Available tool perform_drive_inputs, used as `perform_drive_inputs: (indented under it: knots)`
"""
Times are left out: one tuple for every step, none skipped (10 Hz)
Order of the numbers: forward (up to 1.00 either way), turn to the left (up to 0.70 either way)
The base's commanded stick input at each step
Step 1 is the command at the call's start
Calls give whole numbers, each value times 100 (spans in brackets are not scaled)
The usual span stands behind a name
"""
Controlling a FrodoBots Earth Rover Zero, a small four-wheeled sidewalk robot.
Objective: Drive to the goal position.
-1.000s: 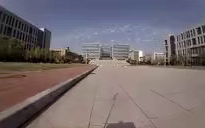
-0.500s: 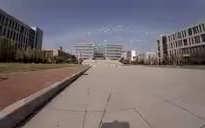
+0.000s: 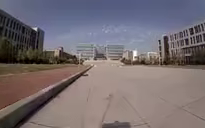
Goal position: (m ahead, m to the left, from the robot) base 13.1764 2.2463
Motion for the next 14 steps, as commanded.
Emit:
perform_drive_inputs:
  knots:
    - [70, 1]
    - [70, 1]
    - [70, 1]
    - [70, 1]
    - [70, 1]
    - [70, 1]
    - [70, 1]
    - [70, 1]
    - [70, 1]
    - [70, 1]
    - [70, 1]
    - [70, 1]
    - [70, 1]
    - [70, 1]
